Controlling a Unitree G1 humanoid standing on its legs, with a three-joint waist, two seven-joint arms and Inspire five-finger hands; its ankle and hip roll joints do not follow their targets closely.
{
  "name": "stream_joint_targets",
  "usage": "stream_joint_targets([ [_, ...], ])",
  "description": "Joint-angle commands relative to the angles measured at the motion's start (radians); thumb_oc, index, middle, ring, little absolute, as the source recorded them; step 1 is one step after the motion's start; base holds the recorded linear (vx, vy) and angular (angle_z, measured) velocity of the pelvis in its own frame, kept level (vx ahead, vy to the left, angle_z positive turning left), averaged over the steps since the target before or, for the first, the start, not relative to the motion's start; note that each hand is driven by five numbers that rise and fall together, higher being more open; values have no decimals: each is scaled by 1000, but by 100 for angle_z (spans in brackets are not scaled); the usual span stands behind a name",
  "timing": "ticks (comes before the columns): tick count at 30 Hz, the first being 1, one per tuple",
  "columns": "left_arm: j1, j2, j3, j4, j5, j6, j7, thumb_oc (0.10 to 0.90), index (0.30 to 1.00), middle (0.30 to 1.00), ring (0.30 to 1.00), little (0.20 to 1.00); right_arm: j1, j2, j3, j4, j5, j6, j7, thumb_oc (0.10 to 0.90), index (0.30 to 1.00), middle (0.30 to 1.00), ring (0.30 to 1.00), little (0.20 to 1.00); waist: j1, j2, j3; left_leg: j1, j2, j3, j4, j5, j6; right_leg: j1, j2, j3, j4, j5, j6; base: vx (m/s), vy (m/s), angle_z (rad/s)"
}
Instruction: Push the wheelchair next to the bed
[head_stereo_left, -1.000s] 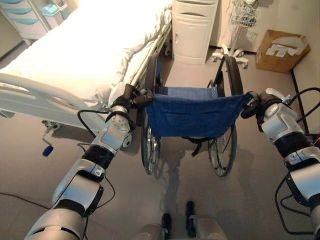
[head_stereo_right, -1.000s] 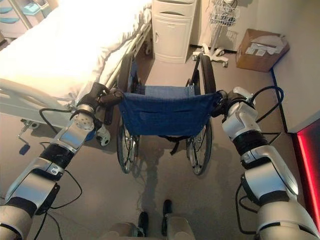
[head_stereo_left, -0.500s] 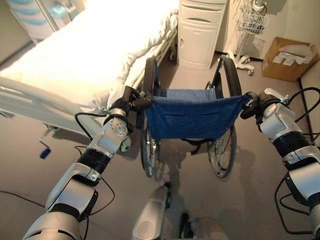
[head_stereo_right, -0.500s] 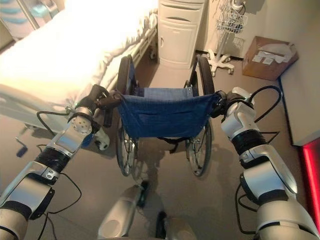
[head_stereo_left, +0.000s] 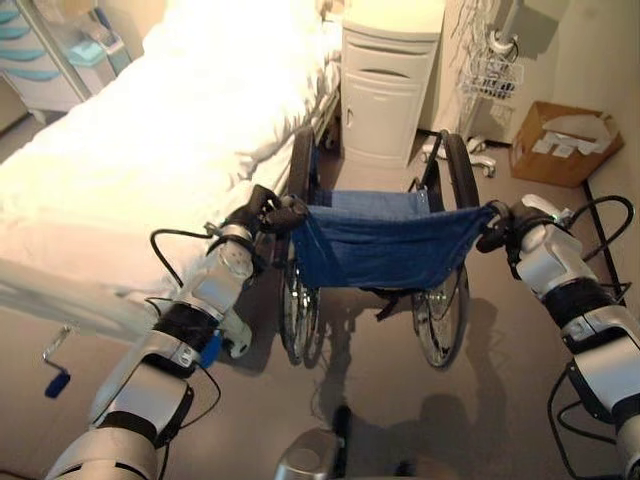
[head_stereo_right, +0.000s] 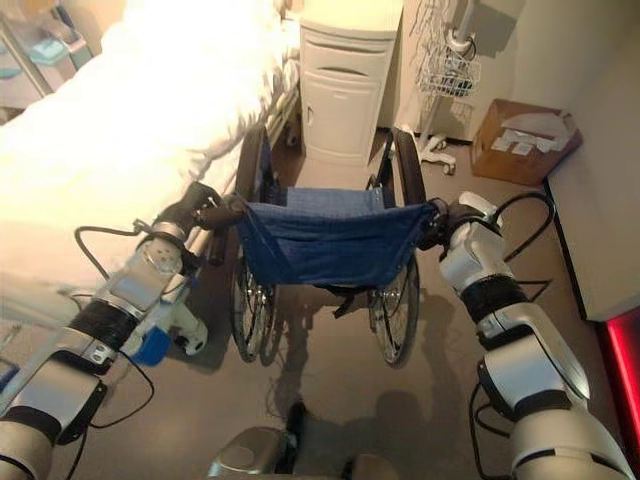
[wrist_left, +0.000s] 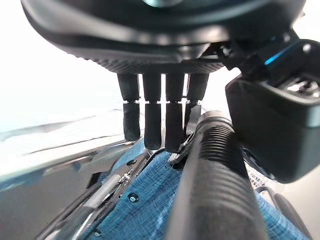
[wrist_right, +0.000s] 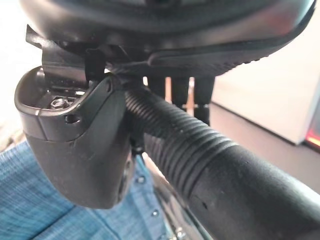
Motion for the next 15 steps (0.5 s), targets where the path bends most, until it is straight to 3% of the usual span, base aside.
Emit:
stream_joint_targets([
  [1, 81, -51, -91, 72, 63, -38, -96, 400, 300, 300, 300, 300, 113, 106, 117, -99, 75, -109, -34, 400, 300, 300, 300, 300, -85, -69, 76, -32, -40, 3, 65, -83, -52, -100, -37, 102, -263, 455, -20, 322, -168, 99],
  [3, 71, -50, -102, 67, 67, -52, -99, 400, 300, 300, 300, 300, 112, 89, 111, -122, 82, -71, -28, 400, 300, 300, 300, 300, -124, -98, 87, -7, -80, -53, 79, -118, -56, -126, 2, 145, -435, 480, -14, 439, -134, 109],
  [4, 73, -52, -96, 52, 63, -52, -90, 400, 300, 300, 300, 300, 115, 70, 95, -158, 55, -46, 11, 400, 300, 300, 300, 300, -155, -135, 90, 30, -126, -77, 81, -148, -59, -136, 23, 123, -611, 474, -1, 423, -44, 86],
  [5, 74, -52, -96, 52, 63, -52, -89, 400, 300, 300, 300, 300, 117, 69, 93, -161, 51, -44, 15, 400, 300, 300, 300, 300, -160, -128, 94, 39, -120, -84, 82, -154, -59, -123, 26, 114, -617, 472, -2, 481, 12, 74],
  [8, 86, -53, -63, 20, 53, -27, -44, 400, 300, 300, 300, 300, 107, 49, 63, -227, -16, 11, 135, 400, 300, 300, 300, 300, -183, -151, 89, 127, -134, -72, 41, -171, -69, -99, 56, -13, -797, 433, 7, 432, 16, 45],
  [10, 74, -61, -49, 32, 61, -27, -29, 400, 300, 300, 300, 300, 85, 34, 61, -232, -20, 28, 159, 400, 300, 300, 300, 300, -197, -168, 74, 125, -165, -76, 42, -176, -55, -56, 105, 10, -758, 431, -2, 315, -21, 17],
  [11, 62, -62, -49, 45, 42, -24, -10, 400, 300, 300, 300, 300, 78, 28, 57, -222, -27, 21, 164, 400, 300, 300, 300, 300, -204, -178, 59, 121, -167, -59, 65, -190, -57, -30, 93, -5, -772, 416, -11, 275, -60, 11],
  [13, 42, -64, -43, 74, 0, -32, 19, 400, 300, 300, 300, 300, 67, 14, 65, -201, -10, 2, 156, 400, 300, 300, 300, 300, -211, -177, 44, 126, -134, -46, 96, -217, -75, 5, 79, -1, -744, 362, -26, 298, -92, 28],
  [15, 29, -64, -43, 92, -26, -34, 20, 400, 300, 300, 300, 300, 59, 13, 69, -187, -9, -12, 154, 400, 300, 300, 300, 300, -217, -177, 29, 167, -76, -23, 138, -203, -116, 42, 56, -38, -760, 339, -44, 289, -58, 42],
])
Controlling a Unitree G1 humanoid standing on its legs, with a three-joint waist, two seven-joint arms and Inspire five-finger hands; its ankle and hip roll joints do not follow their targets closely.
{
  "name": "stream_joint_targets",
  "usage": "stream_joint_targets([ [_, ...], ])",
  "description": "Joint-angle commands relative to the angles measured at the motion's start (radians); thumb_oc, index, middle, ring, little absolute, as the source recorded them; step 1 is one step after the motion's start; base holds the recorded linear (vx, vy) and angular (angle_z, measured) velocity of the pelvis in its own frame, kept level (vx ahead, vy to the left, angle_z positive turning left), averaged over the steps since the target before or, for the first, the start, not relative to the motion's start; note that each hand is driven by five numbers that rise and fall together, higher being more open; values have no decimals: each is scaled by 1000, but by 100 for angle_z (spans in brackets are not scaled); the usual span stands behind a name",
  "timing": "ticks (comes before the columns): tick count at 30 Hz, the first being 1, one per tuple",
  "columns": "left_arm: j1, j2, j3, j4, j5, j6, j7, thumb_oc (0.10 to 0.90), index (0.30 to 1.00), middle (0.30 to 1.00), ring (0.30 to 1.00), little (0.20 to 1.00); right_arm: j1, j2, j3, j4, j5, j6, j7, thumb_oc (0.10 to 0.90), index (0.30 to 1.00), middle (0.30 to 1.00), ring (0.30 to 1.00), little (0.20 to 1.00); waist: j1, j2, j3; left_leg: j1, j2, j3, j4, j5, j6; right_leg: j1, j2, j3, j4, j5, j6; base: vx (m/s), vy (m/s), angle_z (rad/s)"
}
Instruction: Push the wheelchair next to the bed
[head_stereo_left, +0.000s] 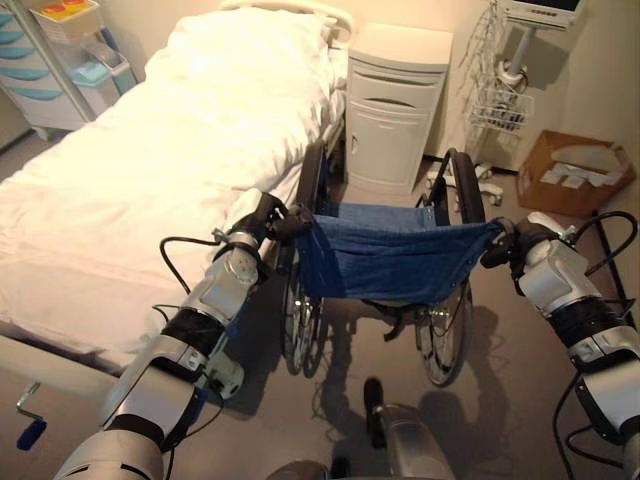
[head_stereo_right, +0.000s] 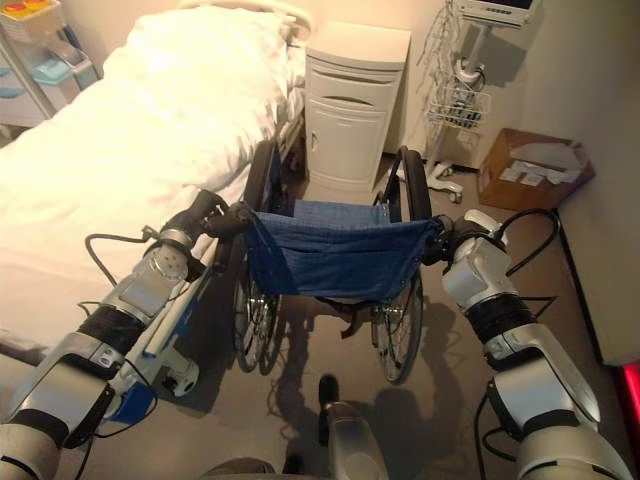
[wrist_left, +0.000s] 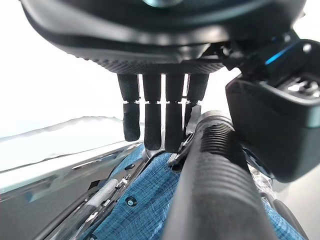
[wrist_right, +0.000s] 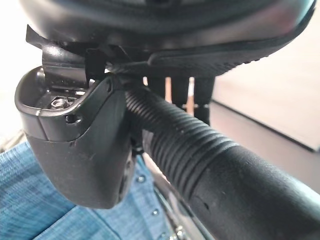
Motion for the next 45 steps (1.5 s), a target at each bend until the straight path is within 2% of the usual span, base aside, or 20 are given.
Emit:
stream_joint_targets([
  [1, 8, -47, -58, 90, 1, 31, 0, 400, 300, 300, 300, 300, -18, 70, 113, -6, 5, -172, 64, 400, 300, 300, 300, 300, -17, -15, 44, 1, 169, 121, 185, 44, -172, 88, -25, -38, -135, 125, -33, 282, -37, 30],
  [2, 11, -52, -64, 90, -7, 41, 9, 400, 300, 300, 300, 300, -22, 64, 119, -6, -5, -189, 62, 400, 300, 300, 300, 300, -20, -17, 40, -15, 210, 132, 253, 119, -196, 116, -25, -43, -152, 117, -45, 336, -31, 38],
  [3, 15, -56, -66, 93, -28, 40, 24, 400, 300, 300, 300, 300, -27, 61, 127, -9, -17, -202, 55, 400, 300, 300, 300, 300, -14, -24, 43, -48, 223, 137, 315, 163, -205, 142, -31, -48, -166, 113, -50, 276, -18, 40],
  [4, 20, -59, -63, 92, -34, 41, 30, 400, 300, 300, 300, 300, -30, 58, 130, -11, -13, -209, 43, 400, 300, 300, 300, 300, -3, -32, 50, -92, 223, 143, 352, 175, -206, 171, -35, -46, -176, 108, -53, 275, 6, 24],
  [6, 34, -72, -53, 87, -26, 39, 36, 400, 300, 300, 300, 300, -29, 61, 135, -19, -8, -221, 0, 400, 300, 300, 300, 300, 35, -29, 82, -218, 232, 167, 287, 229, -210, 266, -18, -20, -190, 69, -55, 353, 94, -15],
  [7, 50, -74, -49, 72, -5, 41, 32, 400, 300, 300, 300, 300, -14, 74, 123, -19, -22, -239, -30, 400, 300, 300, 300, 300, 69, -11, 102, -288, 211, 170, 165, 268, -219, 326, 5, 1, -201, 47, -52, 431, 149, -45],
  [8, 60, -69, -48, 52, 8, 46, 29, 400, 300, 300, 300, 300, -7, 86, 113, -21, -27, -245, -54, 400, 300, 300, 300, 300, 97, -3, 115, -327, 177, 172, 91, 262, -215, 357, 9, 14, -208, 35, -49, 328, 104, -47],
  [9, 61, -71, -50, 49, 8, 50, 30, 400, 300, 300, 300, 300, -4, 89, 108, -23, -29, -243, -58, 400, 300, 300, 300, 300, 102, -4, 119, -332, 166, 173, 102, 251, -209, 362, 6, 19, -206, 30, -49, 312, 106, -62],
  [10, 66, -63, -49, 41, 15, 66, 14, 400, 300, 300, 300, 300, 15, 103, 85, -26, -28, -240, -70, 400, 300, 300, 300, 300, 106, -2, 106, -290, 149, 179, 78, 174, -177, 342, -15, 6, -186, 18, -34, 219, 101, -63],
  [11, 65, -56, -49, 43, 24, 73, 4, 400, 300, 300, 300, 300, 22, 107, 82, -19, -20, -245, -74, 400, 300, 300, 300, 300, 106, 0, 97, -260, 143, 167, 47, 160, -168, 330, -23, -2, -177, 17, -26, 245, 124, -69],
  [13, 70, -30, -52, 59, 29, 67, -18, 400, 300, 300, 300, 300, 36, 103, 83, -13, -13, -263, -64, 400, 300, 300, 300, 300, 105, 19, 71, -165, 145, 136, -52, 158, -162, 299, -31, -28, -169, 30, -10, 204, 95, -53],
  [19, 91, 26, -31, 17, 33, 75, -24, 400, 300, 300, 300, 300, 62, 96, 70, -22, 12, -285, -64, 400, 300, 300, 300, 300, 122, 25, 24, -126, 139, 139, -149, 180, -154, 285, -40, -54, -205, 52, 7, 97, 36, -20],
  [20, 93, 22, -31, 7, 27, 81, -4, 637, 655, 655, 655, 655, 66, 101, 70, -13, 14, -277, -68, 400, 300, 300, 300, 300, 123, 28, 15, -123, 134, 136, -161, 184, -150, 280, -40, -51, -207, 55, 10, 46, 39, -9],
  [21, 94, 21, -31, 5, 28, 84, 0, 800, 900, 900, 900, 900, 69, 101, 68, -4, 18, -279, -66, 400, 300, 300, 300, 300, 123, 30, 10, -121, 133, 136, -165, 184, -148, 278, -40, -50, -205, 56, 11, 54, 44, -12],
  [24, 101, 9, -28, 15, 20, 92, 7, 800, 900, 900, 900, 900, 73, 104, 67, 5, 21, -285, -68, 400, 300, 300, 300, 300, 118, 31, 2, -115, 131, 138, -170, 182, -142, 273, -38, -42, -200, 58, 14, 59, 45, -6],
  [25, 107, 8, -26, 19, 18, 93, 18, 800, 900, 900, 900, 900, 74, 107, 65, -1, 26, -279, -67, 800, 900, 900, 900, 900, 114, 30, -2, -108, 132, 143, -173, 178, -138, 271, -38, -35, -194, 62, 17, 50, 34, 1],
  [31, 118, 7, -8, 19, 5, 91, 27, 800, 900, 900, 900, 900, 77, 111, 55, -10, 42, -268, -62, 800, 900, 900, 900, 900, 112, 26, -6, -91, 135, 159, -178, 167, -129, 269, -38, -28, -192, 76, 26, 20, -1, -1],
  [37, 144, 5, 7, -1, -18, 122, 26, 800, 900, 900, 900, 900, 73, 91, 28, -20, 74, -273, -84, 800, 900, 900, 900, 900, 114, 24, -16, -84, 142, 173, -178, 157, -125, 276, -38, -28, -196, 77, 32, 4, -22, -2],
  [43, 173, 9, 28, -21, -58, 131, 15, 800, 900, 900, 900, 900, 43, 70, 7, -38, 171, -209, -74, 800, 900, 900, 900, 900, 117, 21, -25, -76, 144, 177, -173, 148, -124, 287, -37, -32, -199, 72, 28, -4, -17, 0],
  [45, 182, 21, 43, -43, -81, 139, -2, 800, 900, 900, 900, 900, 20, 48, -14, -60, 270, -169, -55, 800, 900, 900, 900, 900, 118, 19, -27, -70, 146, 176, -173, 146, -125, 289, -37, -34, -196, 72, 27, 0, 0, 0],
])
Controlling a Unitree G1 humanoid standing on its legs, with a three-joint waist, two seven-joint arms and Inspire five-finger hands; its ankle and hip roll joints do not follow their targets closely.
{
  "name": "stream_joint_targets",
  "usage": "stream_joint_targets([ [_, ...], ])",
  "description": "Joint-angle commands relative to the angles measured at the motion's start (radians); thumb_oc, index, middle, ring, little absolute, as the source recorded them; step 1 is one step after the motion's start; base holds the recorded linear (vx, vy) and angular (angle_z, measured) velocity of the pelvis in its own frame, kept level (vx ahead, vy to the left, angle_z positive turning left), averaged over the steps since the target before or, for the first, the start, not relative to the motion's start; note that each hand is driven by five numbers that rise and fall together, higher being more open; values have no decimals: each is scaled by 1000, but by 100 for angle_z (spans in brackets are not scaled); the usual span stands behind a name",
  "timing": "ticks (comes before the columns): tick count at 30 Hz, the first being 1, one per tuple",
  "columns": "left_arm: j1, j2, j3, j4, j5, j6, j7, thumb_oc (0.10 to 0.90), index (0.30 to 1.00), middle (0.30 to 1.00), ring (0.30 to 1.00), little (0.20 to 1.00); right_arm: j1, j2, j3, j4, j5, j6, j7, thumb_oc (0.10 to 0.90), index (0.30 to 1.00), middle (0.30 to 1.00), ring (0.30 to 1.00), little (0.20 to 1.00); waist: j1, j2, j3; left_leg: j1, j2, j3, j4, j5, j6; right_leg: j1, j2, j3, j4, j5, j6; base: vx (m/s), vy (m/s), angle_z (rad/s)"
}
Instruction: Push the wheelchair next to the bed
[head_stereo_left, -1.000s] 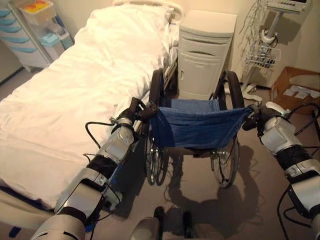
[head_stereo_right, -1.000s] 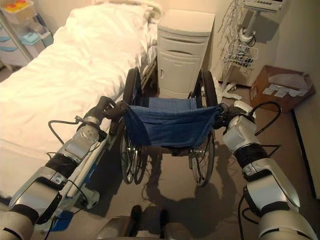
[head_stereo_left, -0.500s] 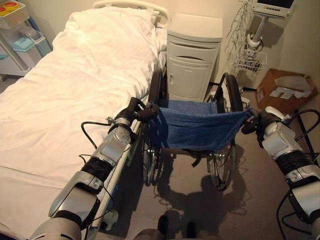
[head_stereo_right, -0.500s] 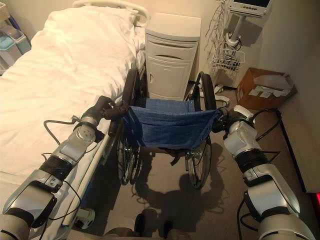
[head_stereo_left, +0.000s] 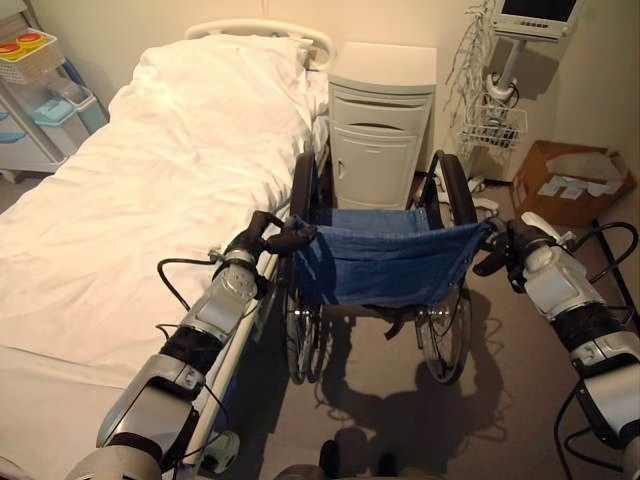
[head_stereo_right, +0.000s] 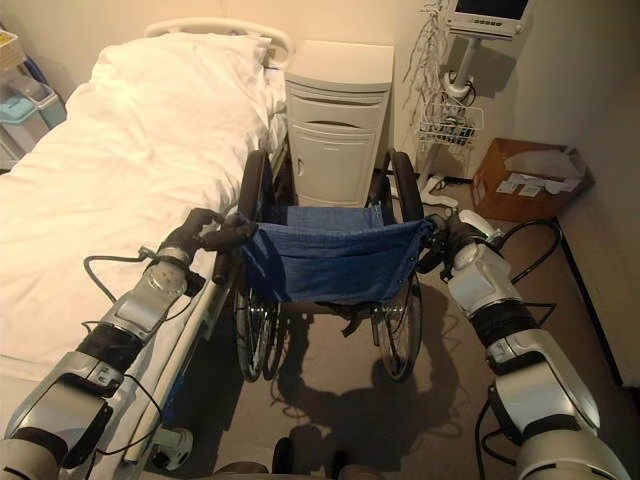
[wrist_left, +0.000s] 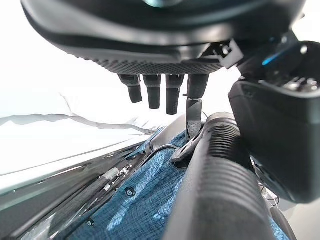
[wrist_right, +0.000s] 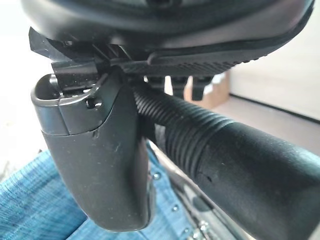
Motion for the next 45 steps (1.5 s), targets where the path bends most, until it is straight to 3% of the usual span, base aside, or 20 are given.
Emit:
stream_joint_targets([
  [1, 68, 20, -30, 49, 5, 63, -19, 800, 900, 900, 900, 900, -28, 24, 39, -104, 151, -14, 36, 800, 900, 900, 900, 900, 46, -32, 5, -1, -7, 21, 27, -62, -10, -91, -52, -3, 132, 81, 70, 0, 0, 0],
  [4, 73, 46, -1, 43, -79, 59, -26, 800, 900, 900, 900, 900, -53, 2, 4, -126, 367, 25, 61, 800, 900, 900, 900, 900, 47, -36, 1, 7, -3, 23, 25, -64, -10, -86, -52, -9, 140, 77, 67, 0, 0, 0],
  [8, 89, 67, 45, 57, -226, 25, -38, 800, 900, 900, 900, 900, -96, -56, -21, -102, 527, -6, 64, 800, 900, 900, 900, 900, 47, -43, -11, 13, 0, 26, 23, -65, -13, -80, -54, -18, 148, 74, 66, 0, 0, 0],
  [16, 150, 74, 129, 74, -417, -65, -38, 800, 900, 900, 900, 900, -114, -145, -78, -83, 713, -103, -7, 800, 900, 900, 900, 900, 51, -50, -27, 20, 2, 29, 24, -69, -15, -70, -58, -29, 151, 71, 66, 4, 1, 2],
  [22, 186, 59, 180, 94, -558, -151, -40, 800, 900, 900, 900, 900, -82, -166, -138, -82, 867, -162, -53, 800, 900, 900, 900, 900, 50, -53, -36, 24, 3, 33, 19, -69, -18, -63, -59, -34, 142, 70, 67, 0, 0, 0],
  [23, 208, 48, 208, 93, -643, -199, -50, 800, 900, 900, 900, 900, -53, -180, -171, -76, 909, -187, -57, 800, 900, 900, 900, 900, 49, -54, -41, 25, 5, 37, 17, -71, -18, -61, -59, -36, 137, 68, 67, 0, 0, 0],
  [28, 266, 0, 273, 92, -882, -268, -120, 800, 900, 900, 900, 900, 24, -200, -268, -52, 1022, -242, -66, 800, 900, 900, 900, 900, 44, -56, -51, 25, 10, 48, 13, -75, -21, -60, -61, -42, 126, 63, 67, 0, 0, 0],
  [39, 328, -8, 332, 145, -1142, -297, -281, 800, 900, 900, 900, 900, 117, -246, -402, 19, 1353, -264, -23, 800, 900, 900, 900, 900, 31, -63, -72, 29, 16, 63, 4, -85, -23, -58, -59, -47, 111, 53, 63, -1, -2, -1],
  [41, 333, -19, 354, 154, -1245, -307, -317, 800, 900, 900, 900, 900, 142, -250, -433, 22, 1413, -286, 11, 800, 900, 900, 900, 900, 24, -65, -77, 28, 17, 66, 3, -87, -24, -59, -57, -45, 105, 49, 62, 0, 0, 0],
  [45, 353, -44, 385, 158, -1332, -307, -357, 800, 900, 900, 900, 900, 188, -241, -485, 31, 1496, -266, 65, 800, 900, 900, 900, 900, 22, -66, -83, 29, 18, 65, 2, -88, -25, -55, -55, -44, 97, 42, 58, 0, 0, 0],
])
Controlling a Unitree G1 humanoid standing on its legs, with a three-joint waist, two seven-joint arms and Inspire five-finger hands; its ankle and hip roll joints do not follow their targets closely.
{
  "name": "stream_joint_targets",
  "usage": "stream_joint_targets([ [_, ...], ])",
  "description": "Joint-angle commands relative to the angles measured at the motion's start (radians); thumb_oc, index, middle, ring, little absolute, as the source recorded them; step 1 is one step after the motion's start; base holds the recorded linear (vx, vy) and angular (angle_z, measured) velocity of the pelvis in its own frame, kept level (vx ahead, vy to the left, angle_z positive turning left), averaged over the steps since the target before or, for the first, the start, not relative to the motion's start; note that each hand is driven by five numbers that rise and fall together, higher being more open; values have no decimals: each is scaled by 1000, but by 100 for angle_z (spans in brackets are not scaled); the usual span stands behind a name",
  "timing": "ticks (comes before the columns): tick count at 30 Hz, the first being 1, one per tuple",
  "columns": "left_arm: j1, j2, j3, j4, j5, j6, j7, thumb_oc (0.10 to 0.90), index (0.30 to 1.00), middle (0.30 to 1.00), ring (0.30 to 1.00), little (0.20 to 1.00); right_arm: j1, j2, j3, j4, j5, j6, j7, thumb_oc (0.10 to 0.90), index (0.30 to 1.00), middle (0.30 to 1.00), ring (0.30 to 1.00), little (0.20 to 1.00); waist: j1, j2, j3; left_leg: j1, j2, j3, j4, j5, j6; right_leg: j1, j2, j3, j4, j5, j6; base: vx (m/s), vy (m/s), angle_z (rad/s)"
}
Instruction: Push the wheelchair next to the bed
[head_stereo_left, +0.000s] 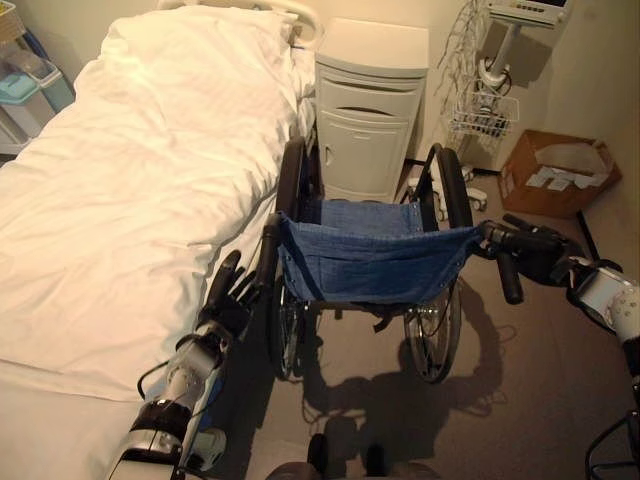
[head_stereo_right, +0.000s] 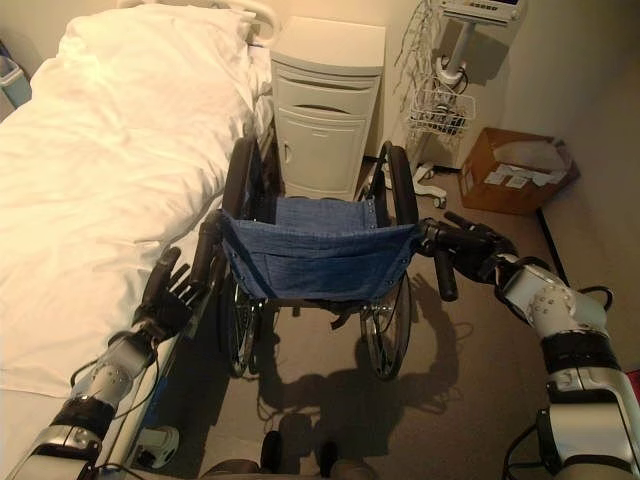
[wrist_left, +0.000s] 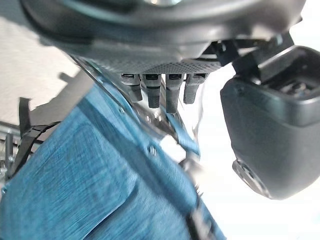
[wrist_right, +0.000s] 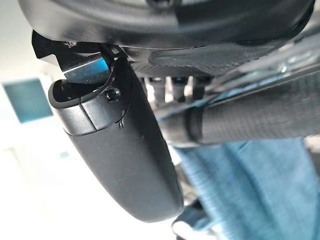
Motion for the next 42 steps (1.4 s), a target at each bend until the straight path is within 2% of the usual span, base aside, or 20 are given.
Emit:
stream_joint_targets([
  [1, -41, -6, 42, -38, -120, -74, -104, 800, 900, 900, 900, 900, -30, -82, -95, 6, 215, -84, 128, 800, 900, 900, 900, 900, 41, -13, -111, 28, 13, 50, 8, -82, -41, -65, -60, -27, 129, 44, 66, -4, -32, 3],
  [3, -19, -26, 67, -19, -150, -65, -125, 800, 900, 900, 900, 900, 5, -52, -142, 8, 372, -14, 135, 800, 900, 900, 900, 900, 42, -17, -116, 29, 14, 50, 6, -86, -41, -63, -59, -31, 125, 41, 65, 2, -43, 4],
  [8, 3, -49, 95, -1, -169, -55, -144, 800, 900, 900, 900, 900, 50, -9, -199, 21, 501, 20, 140, 800, 900, 900, 900, 900, 39, -19, -124, 31, 14, 51, 6, -91, -40, -64, -57, -28, 123, 41, 67, 0, 0, 0],
  [11, 12, -64, 106, 2, -179, -52, -160, 800, 900, 900, 900, 900, 70, 21, -223, 28, 513, 34, 142, 800, 900, 900, 900, 900, 39, -19, -124, 30, 13, 52, 7, -92, -40, -68, -57, -26, 126, 45, 69, -5, -7, -2],
  [15, 30, -103, 121, 9, -161, -52, -175, 800, 900, 900, 900, 900, 130, 88, -269, 102, 446, 56, 152, 800, 900, 900, 900, 900, 39, -16, -121, 29, 13, 53, 9, -92, -38, -74, -57, -21, 128, 49, 71, 0, 0, 0],
  [19, 67, -145, 109, 48, -39, -62, -179, 800, 900, 900, 900, 900, 214, 148, -326, 202, 350, 76, 206, 800, 900, 900, 900, 900, 43, -15, -113, 30, 13, 55, 9, -95, -32, -80, -57, -21, 128, 58, 75, -2, -14, 2],
  [24, 106, -171, 99, 142, 62, -77, -239, 800, 900, 900, 900, 900, 286, 205, -376, 369, 258, 94, 320, 800, 900, 900, 900, 900, 50, -12, -109, 27, 11, 57, 10, -98, -24, -87, -51, -15, 126, 61, 76, 0, -16, -3],
  [27, 126, -189, 95, 181, 149, -112, -259, 800, 900, 900, 900, 900, 326, 263, -381, 468, 178, 57, 373, 800, 900, 900, 900, 900, 54, -9, -102, 25, 10, 55, 12, -99, -20, -92, -46, -14, 127, 57, 72, -7, -10, 0],
  [29, 146, -209, 88, 221, 256, -154, -283, 800, 900, 900, 900, 900, 370, 345, -378, 542, 103, 16, 381, 800, 900, 900, 900, 900, 58, -5, -93, 24, 8, 52, 15, -100, -15, -96, -43, -15, 131, 57, 68, -11, -16, 0],
  [30, 146, -209, 88, 224, 259, -157, -285, 800, 900, 900, 900, 900, 371, 348, -378, 544, 98, 13, 387, 800, 900, 900, 900, 900, 58, -6, -94, 25, 8, 52, 15, -100, -15, -96, -43, -15, 132, 56, 68, 0, 0, 0],
  [32, 166, -232, 84, 258, 327, -179, -282, 800, 900, 900, 900, 900, 401, 449, -361, 581, 105, -25, 385, 800, 900, 900, 900, 900, 62, 0, -88, 26, 6, 48, 17, -101, -10, -98, -39, -15, 138, 52, 62, 0, 0, 0],
  [33, 167, -233, 84, 261, 331, -180, -281, 800, 900, 900, 900, 900, 403, 458, -360, 583, 103, -28, 384, 800, 900, 900, 900, 900, 62, 0, -88, 26, 6, 47, 18, -102, -9, -98, -39, -15, 139, 52, 62, 0, 0, 0],
  [34, 175, -256, 80, 281, 333, -176, -267, 800, 900, 900, 900, 900, 415, 523, -341, 596, 116, -51, 388, 800, 900, 900, 900, 900, 63, 4, -85, 28, 5, 45, 20, -103, -7, -97, -37, -15, 141, 47, 57, 0, 0, 0],
  [35, 177, -259, 79, 283, 335, -175, -264, 800, 900, 900, 900, 900, 419, 537, -335, 596, 117, -57, 384, 800, 900, 900, 900, 900, 63, 5, -85, 28, 4, 45, 21, -103, -6, -97, -37, -15, 142, 47, 56, 0, 0, 0],
  [36, 189, -279, 82, 301, 365, -182, -247, 800, 900, 900, 900, 900, 429, 588, -321, 605, 107, -75, 374, 800, 900, 900, 900, 900, 64, 9, -83, 28, 2, 43, 24, -105, -4, -97, -37, -15, 145, 42, 53, 0, 0, 0],
  [39, 205, -302, 78, 335, 393, -173, -223, 800, 900, 900, 900, 900, 441, 631, -296, 614, 92, -67, 386, 800, 900, 900, 900, 900, 63, 16, -79, 29, 1, 42, 30, -108, -3, -94, -38, -18, 150, 35, 49, 6, 9, 2],
  [42, 223, -323, 52, 384, 498, -190, -216, 800, 900, 900, 900, 900, 453, 684, -241, 606, 48, -49, 417, 800, 900, 900, 900, 900, 59, 27, -74, 29, -4, 39, 32, -105, -2, -90, -39, -21, 151, 30, 44, 21, 43, 6],
])
